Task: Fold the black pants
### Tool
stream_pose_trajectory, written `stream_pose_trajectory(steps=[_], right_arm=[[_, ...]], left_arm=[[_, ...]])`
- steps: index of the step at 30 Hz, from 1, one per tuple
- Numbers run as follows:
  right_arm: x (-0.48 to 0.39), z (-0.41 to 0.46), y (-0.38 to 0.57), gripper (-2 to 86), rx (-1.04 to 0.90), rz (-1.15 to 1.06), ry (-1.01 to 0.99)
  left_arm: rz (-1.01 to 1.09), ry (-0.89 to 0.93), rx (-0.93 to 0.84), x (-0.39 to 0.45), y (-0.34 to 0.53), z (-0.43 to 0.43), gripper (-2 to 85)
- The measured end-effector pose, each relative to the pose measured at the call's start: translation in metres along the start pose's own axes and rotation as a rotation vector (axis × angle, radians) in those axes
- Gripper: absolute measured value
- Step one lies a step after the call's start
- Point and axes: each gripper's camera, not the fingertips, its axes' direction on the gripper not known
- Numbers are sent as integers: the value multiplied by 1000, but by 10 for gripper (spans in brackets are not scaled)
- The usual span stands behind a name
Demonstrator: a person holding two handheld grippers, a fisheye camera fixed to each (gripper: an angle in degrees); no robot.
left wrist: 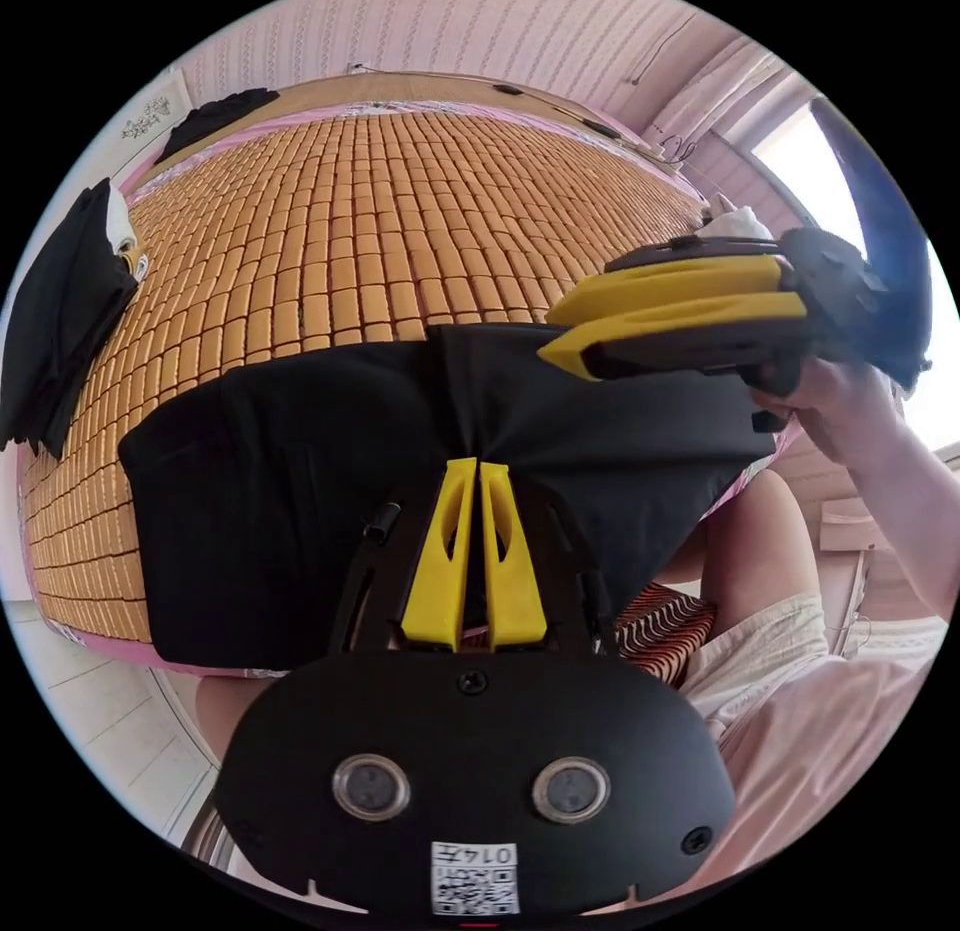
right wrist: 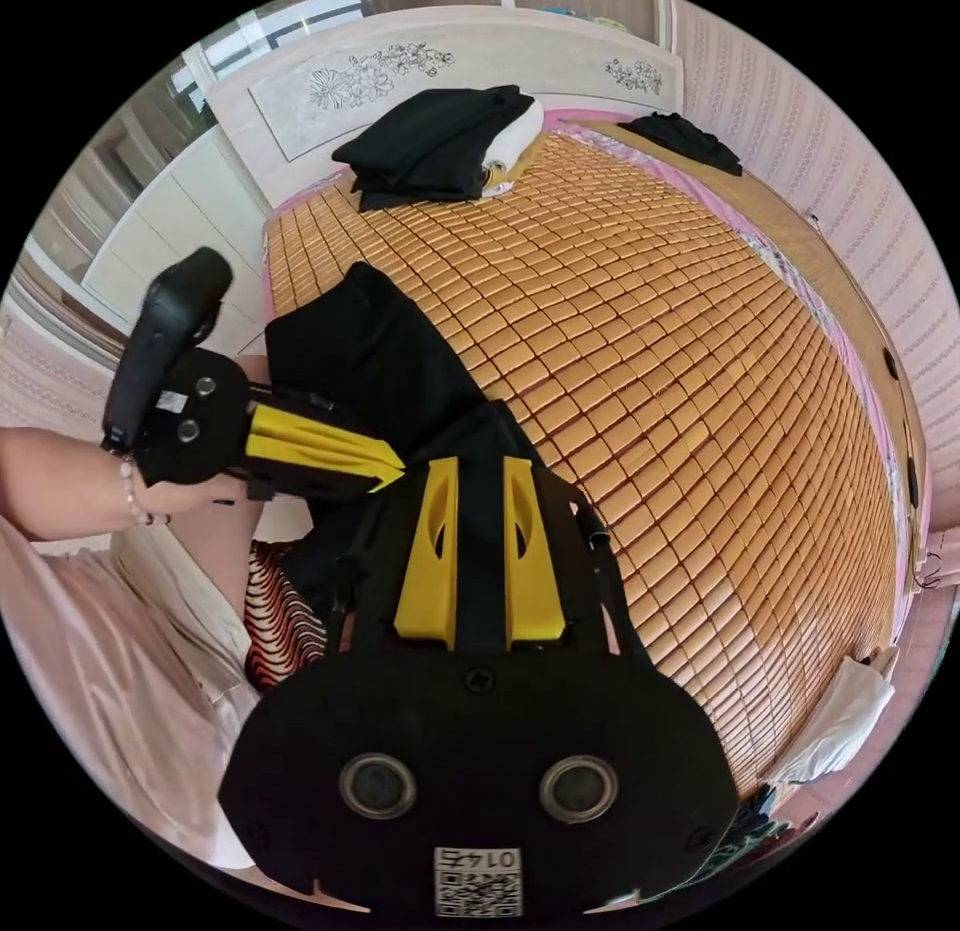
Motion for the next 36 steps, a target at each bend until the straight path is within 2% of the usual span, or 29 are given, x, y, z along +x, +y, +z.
stream_pose_trajectory(steps=[5,9,13,19,26,31,36], right_arm=[[12,34,-35,-3,-159,-30,76],[14,26,-50,-8,-121,-49,91],[27,43,-64,-8,-175,-38,83],[40,41,-66,15,-173,-13,127],[43,35,-76,74,-88,-89,63],[55,49,-83,63,-153,-48,-9],[70,48,-82,38,-174,-3,-93]], left_arm=[[15,-19,10,0,3,-4,-10],[-13,5,57,-8,8,-10,-9],[-20,6,43,-19,11,-5,-3],[-33,90,34,-39,27,-14,52],[-90,272,-15,-53,62,-31,92],[-85,182,-108,-50,67,-19,140],[-68,257,-209,-50,62,3,94]])
